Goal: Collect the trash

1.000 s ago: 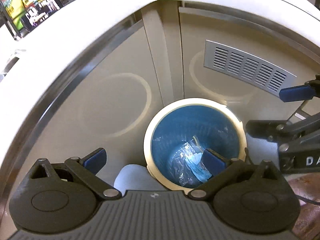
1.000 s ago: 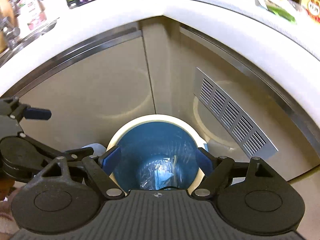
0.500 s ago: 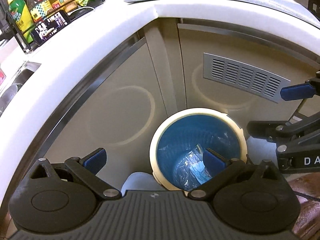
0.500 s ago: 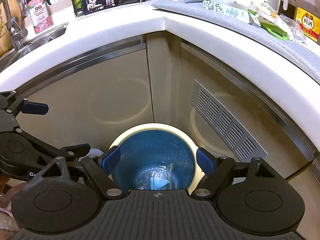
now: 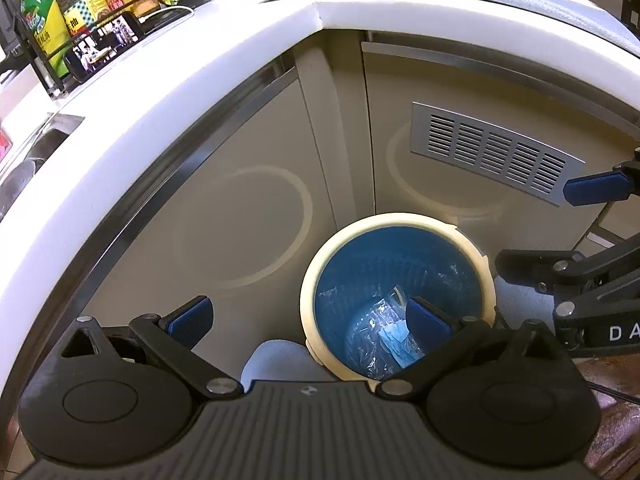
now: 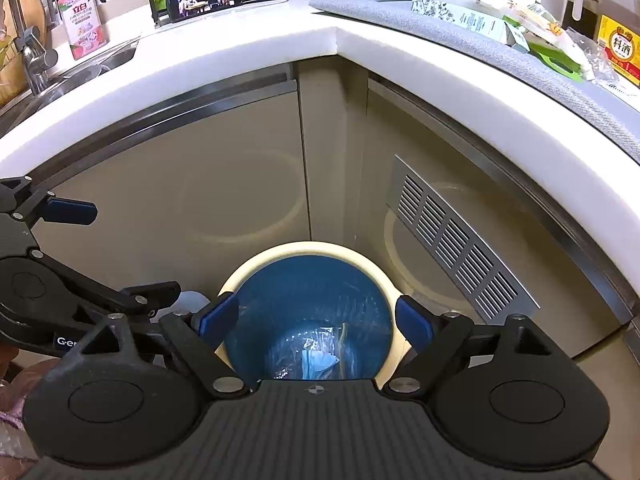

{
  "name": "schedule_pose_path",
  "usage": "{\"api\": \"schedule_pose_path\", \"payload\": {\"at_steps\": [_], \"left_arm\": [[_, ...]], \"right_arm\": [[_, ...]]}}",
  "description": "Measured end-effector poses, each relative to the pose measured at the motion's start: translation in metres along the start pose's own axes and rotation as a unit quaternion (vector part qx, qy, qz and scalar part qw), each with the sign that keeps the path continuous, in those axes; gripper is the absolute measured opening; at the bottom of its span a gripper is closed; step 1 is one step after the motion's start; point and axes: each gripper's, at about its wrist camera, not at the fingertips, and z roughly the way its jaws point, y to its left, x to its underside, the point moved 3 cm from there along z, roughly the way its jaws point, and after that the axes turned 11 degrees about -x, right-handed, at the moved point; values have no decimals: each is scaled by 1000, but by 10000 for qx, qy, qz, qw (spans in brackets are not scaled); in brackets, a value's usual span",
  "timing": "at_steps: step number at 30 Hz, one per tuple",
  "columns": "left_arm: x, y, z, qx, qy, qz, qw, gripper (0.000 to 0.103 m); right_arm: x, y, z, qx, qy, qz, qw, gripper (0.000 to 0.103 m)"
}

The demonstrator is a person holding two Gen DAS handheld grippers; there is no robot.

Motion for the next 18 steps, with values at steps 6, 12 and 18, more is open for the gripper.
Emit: {"api": "schedule_pose_path", "payload": {"at_steps": [6, 12, 18], "left_arm": [[1, -1, 2, -7, 47, 6, 10000, 103], [2, -2, 7, 4, 119, 30, 9999, 103], [1, -2, 10, -27, 116, 52, 9999, 103]], "right_arm": [[1, -1, 4, -45, 72, 36, 10000, 87], [3, -2, 9, -81, 152, 105, 9998, 87], [3, -6, 15, -114, 225, 176, 9995, 87]]}}
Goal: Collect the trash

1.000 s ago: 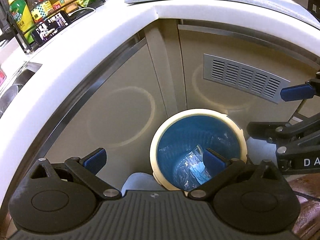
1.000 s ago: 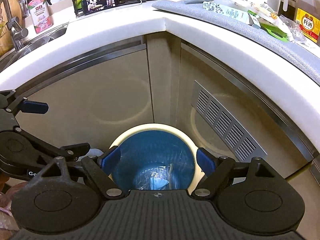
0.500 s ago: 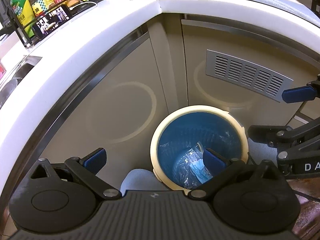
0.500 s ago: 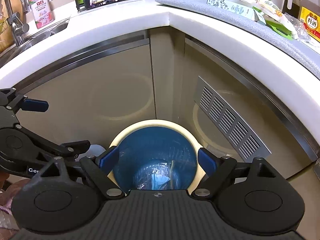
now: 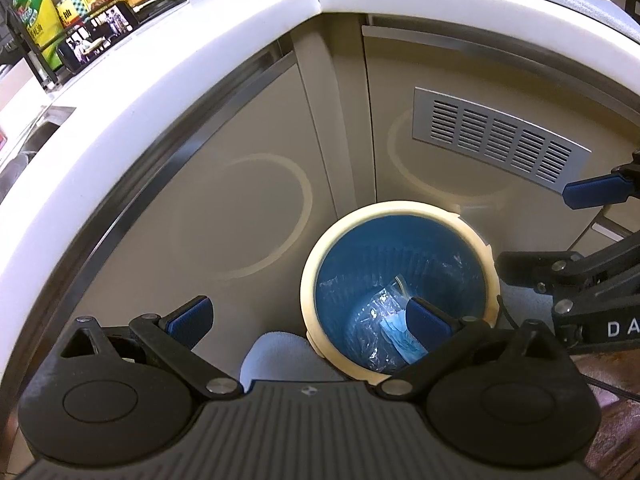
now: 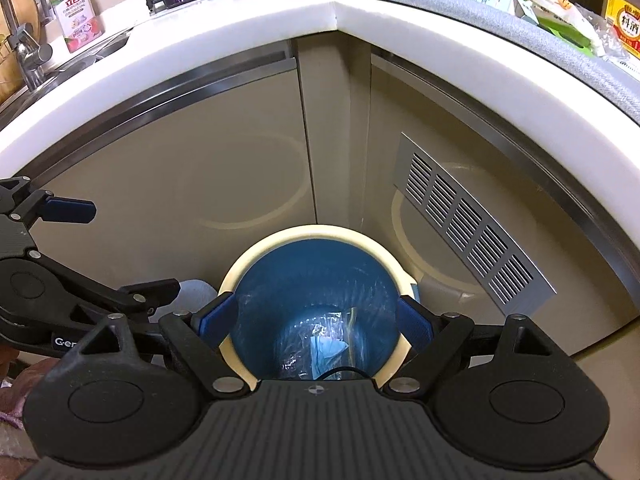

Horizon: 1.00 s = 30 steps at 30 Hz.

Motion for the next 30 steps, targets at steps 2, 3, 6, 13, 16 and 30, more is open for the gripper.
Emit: {"api": "schedule_pose_path", "payload": {"at_steps": [2, 3, 6, 13, 16, 30], "left_arm": [[-3, 3, -4, -78, -135, -2, 9999, 103], [-5, 5, -7, -98, -196, -12, 9998, 103], [-18, 15, -17, -34, -333, -168, 9993, 103], [-66, 40, -44, 27, -804, -699, 9943, 103], [-90, 45, -53, 79, -972, -907, 9911, 103], [-189, 19, -48, 716, -1201, -898, 9861, 103]], "right_arm": [[-4, -2, -4, 71, -119, -39, 9999, 87], [-7, -3, -8, 98, -231, -85, 9996, 87], [-24, -8, -27, 63, -632, -63, 9980, 87], [-89, -55, -88, 434, -2180, 195, 9748, 92], [-113, -83, -96, 815, -2560, 350, 9626, 93], [-163, -200, -60, 2145, -2614, 819, 9375, 93]]}}
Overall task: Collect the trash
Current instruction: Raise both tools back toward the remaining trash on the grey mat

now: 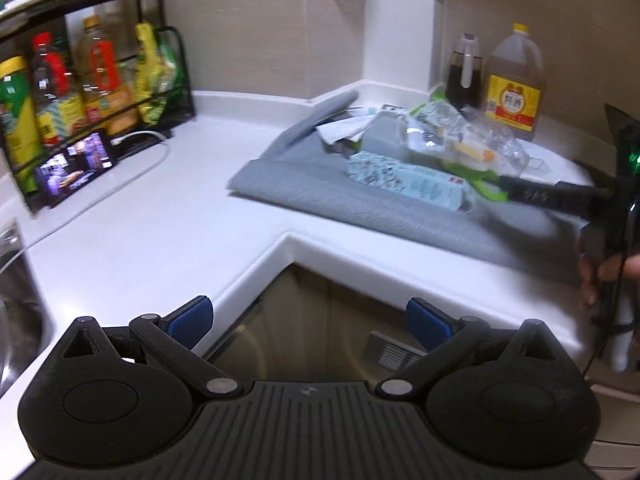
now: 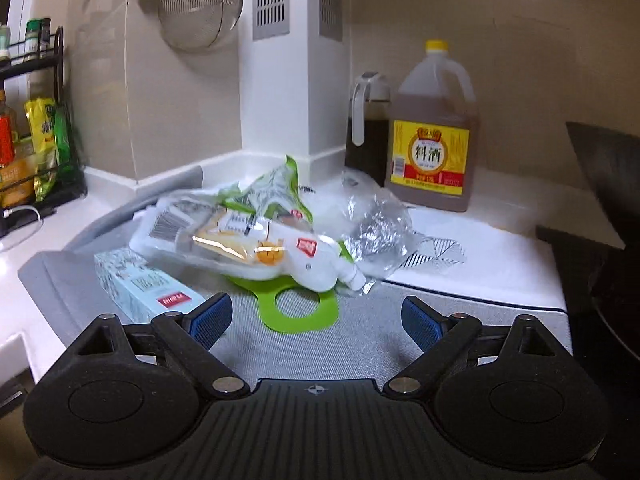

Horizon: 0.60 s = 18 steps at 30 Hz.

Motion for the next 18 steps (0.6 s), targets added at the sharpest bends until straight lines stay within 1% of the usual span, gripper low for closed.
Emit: {"api": "schedule_pose_path", "payload": {"at_steps": [4, 7, 9, 11, 13, 16, 18], "left_arm": [[-21, -12, 19, 300, 0, 61, 9995, 103], [-43, -16, 38, 538, 30, 9, 9985, 103], [-58, -17, 50, 663, 26, -57, 9978, 103], [-73, -18, 63, 771, 20, -88, 9970, 103], [-86, -20, 78, 848, 98, -93, 9963, 103], [-101, -23, 99, 922, 332, -101, 9951, 103], [-108, -26, 110, 981, 487, -128, 9939, 103]], "right_arm": [[-2, 14, 18, 3, 119, -431, 9990, 93], [-7, 27, 27, 23, 125, -779, 9969, 97], [-10, 32, 34, -95, 225, -863, 9960, 98], [-13, 35, 42, -143, 274, -859, 9958, 98], [-17, 34, 49, -148, 352, -767, 9963, 98], [-22, 29, 57, -93, 439, -489, 9978, 98], [-24, 26, 60, -18, 492, -413, 9979, 98]]}}
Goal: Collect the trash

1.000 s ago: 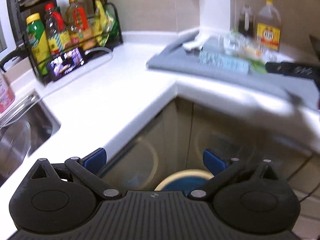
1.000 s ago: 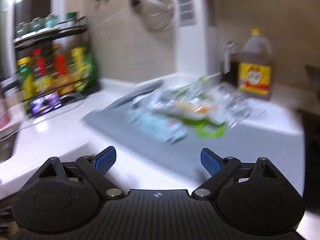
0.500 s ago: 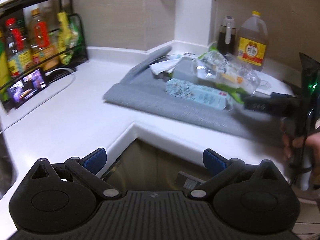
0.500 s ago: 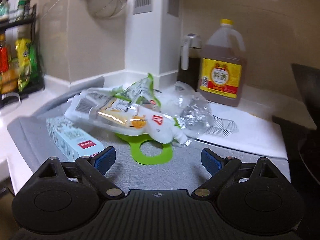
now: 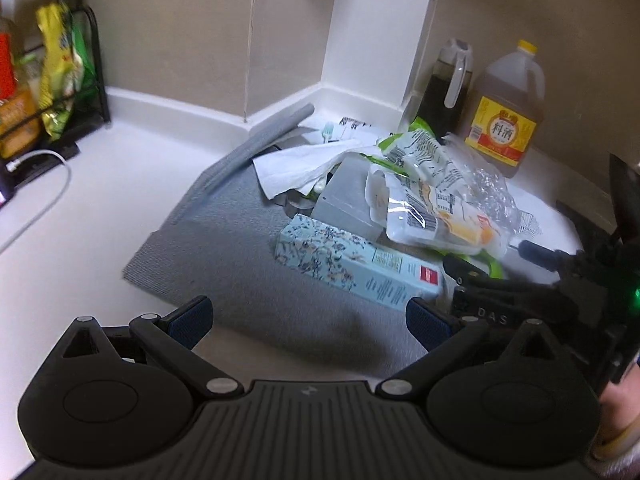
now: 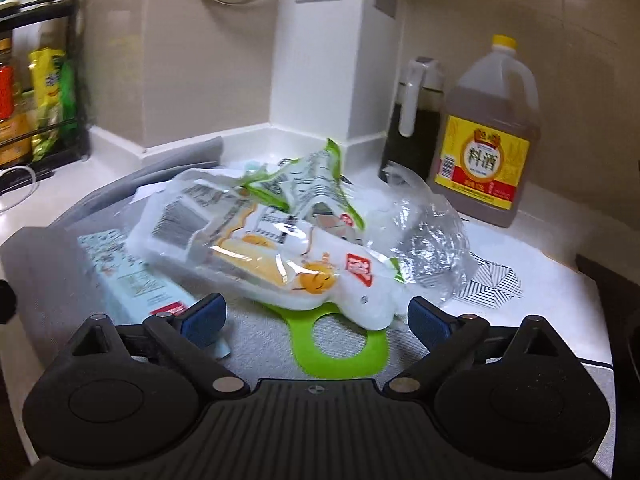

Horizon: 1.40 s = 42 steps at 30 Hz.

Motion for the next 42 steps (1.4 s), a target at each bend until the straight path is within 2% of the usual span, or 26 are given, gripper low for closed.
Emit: {"api": "schedule_pose_path", "payload": {"at_steps": [7, 15, 16, 17, 18, 20, 22, 25, 30, 34, 36, 38, 40, 42], "left_arm": [[-23, -15, 22, 173, 422, -3, 9990, 103], [-34, -23, 35, 269, 465, 22, 9986, 103], [-33, -24, 36, 275, 456, 41, 9986, 103], [-33, -25, 36, 280, 443, 50, 9986, 103], [-33, -25, 36, 288, 428, 50, 9987, 103], [-33, -26, 35, 312, 387, 35, 9988, 103], [-34, -26, 34, 306, 317, -6, 9990, 103], [-35, -26, 32, 279, 256, -93, 9992, 103], [-38, -30, 33, 273, 355, -293, 9986, 103], [-39, -36, 39, 226, 404, -400, 9981, 103], [-39, -39, 41, 309, 445, -431, 9976, 103], [-38, -43, 45, 212, 456, -449, 9977, 103], [-37, -45, 52, 65, 547, -475, 9974, 103], [-36, -46, 59, 122, 729, -655, 9951, 103]], "right_arm": [[-10, -2, 7, 76, 215, -151, 9996, 98], [-16, 10, 15, -137, 42, -686, 9975, 97], [-16, 11, 18, -168, 36, -728, 9972, 87], [-15, 12, 21, -186, 76, -744, 9970, 66], [-15, 13, 24, -116, 107, -784, 9968, 59], [-15, 14, 21, -84, -27, -834, 9965, 22], [-17, 10, 14, -142, -114, -707, 9973, 11], [-19, -3, -1, 16, -307, -348, 9989, 6], [-14, -20, -41, 555, -771, -93, 9954, 6], [-6, -25, -53, 610, -771, -98, 9951, 8], [0, -26, -57, 699, -733, -57, 9948, 17], [7, -29, -59, 725, -705, 58, 9949, 56], [13, -33, -62, 722, -661, 139, 9951, 65], [16, -34, -61, 750, -617, 65, 9953, 65]]}}
